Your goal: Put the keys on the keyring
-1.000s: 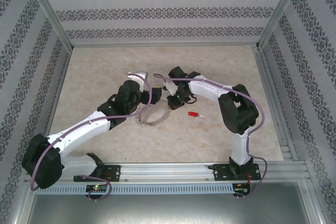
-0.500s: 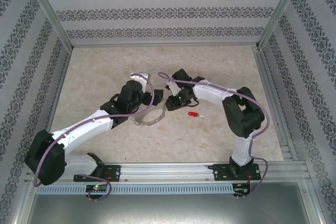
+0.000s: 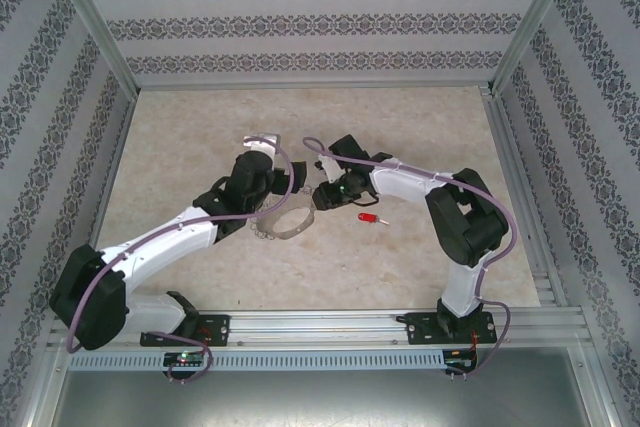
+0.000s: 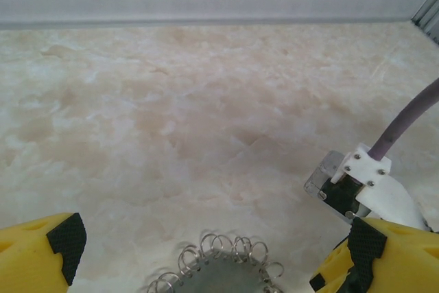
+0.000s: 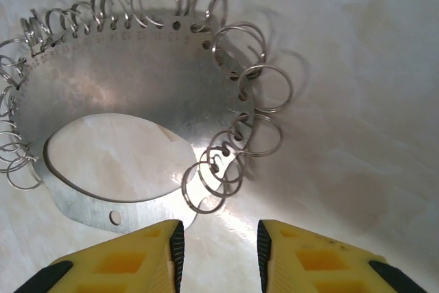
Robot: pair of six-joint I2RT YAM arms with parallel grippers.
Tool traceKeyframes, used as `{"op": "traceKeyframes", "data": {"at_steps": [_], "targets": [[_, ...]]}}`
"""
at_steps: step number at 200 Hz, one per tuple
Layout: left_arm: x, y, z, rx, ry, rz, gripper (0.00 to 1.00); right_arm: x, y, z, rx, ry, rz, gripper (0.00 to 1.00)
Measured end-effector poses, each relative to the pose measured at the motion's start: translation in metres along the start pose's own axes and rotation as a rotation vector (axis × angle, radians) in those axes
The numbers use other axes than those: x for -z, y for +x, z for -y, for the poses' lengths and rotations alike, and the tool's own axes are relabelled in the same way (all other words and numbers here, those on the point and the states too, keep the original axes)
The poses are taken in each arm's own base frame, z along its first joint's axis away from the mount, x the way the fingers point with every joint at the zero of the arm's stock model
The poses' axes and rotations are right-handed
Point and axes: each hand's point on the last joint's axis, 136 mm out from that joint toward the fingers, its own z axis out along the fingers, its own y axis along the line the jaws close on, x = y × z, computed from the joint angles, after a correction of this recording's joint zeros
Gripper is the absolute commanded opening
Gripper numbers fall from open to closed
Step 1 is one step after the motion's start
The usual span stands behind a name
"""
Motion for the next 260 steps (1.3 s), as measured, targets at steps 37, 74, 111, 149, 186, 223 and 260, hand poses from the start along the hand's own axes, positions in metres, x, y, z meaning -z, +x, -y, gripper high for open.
{"op": "traceKeyframes", "data": {"at_steps": [37, 74, 111, 149, 186, 223, 260], "targets": [[-0.008, 0.007, 0.005, -0.011, 0.012, -0.043, 1.00, -0.006, 0.006, -0.012, 0.048, 0.018, -0.017, 0.37], [-0.008, 0.008, 0.005, -0.012, 0.015, -0.046, 1.00, -0.014, 0.009, -0.009, 0.057, 0.040, -0.033, 0.36], [-0.008, 0.008, 0.006, -0.012, 0.016, -0.046, 1.00, -0.020, 0.006, -0.007, 0.054, 0.049, -0.042, 0.34], [-0.008, 0.008, 0.006, -0.012, 0.018, -0.047, 1.00, -0.023, -0.001, -0.008, 0.059, 0.048, -0.037, 0.33], [-0.008, 0.008, 0.006, -0.012, 0.018, -0.046, 1.00, -0.026, -0.003, -0.005, 0.058, 0.061, -0.036, 0.29], [-0.008, 0.008, 0.006, -0.012, 0.019, -0.047, 1.00, -0.025, -0.006, 0.000, 0.063, 0.094, -0.028, 0.23], [-0.008, 0.009, 0.008, -0.019, 0.033, -0.051, 1.00, -0.023, -0.007, 0.010, 0.043, 0.138, -0.024, 0.24]]}}
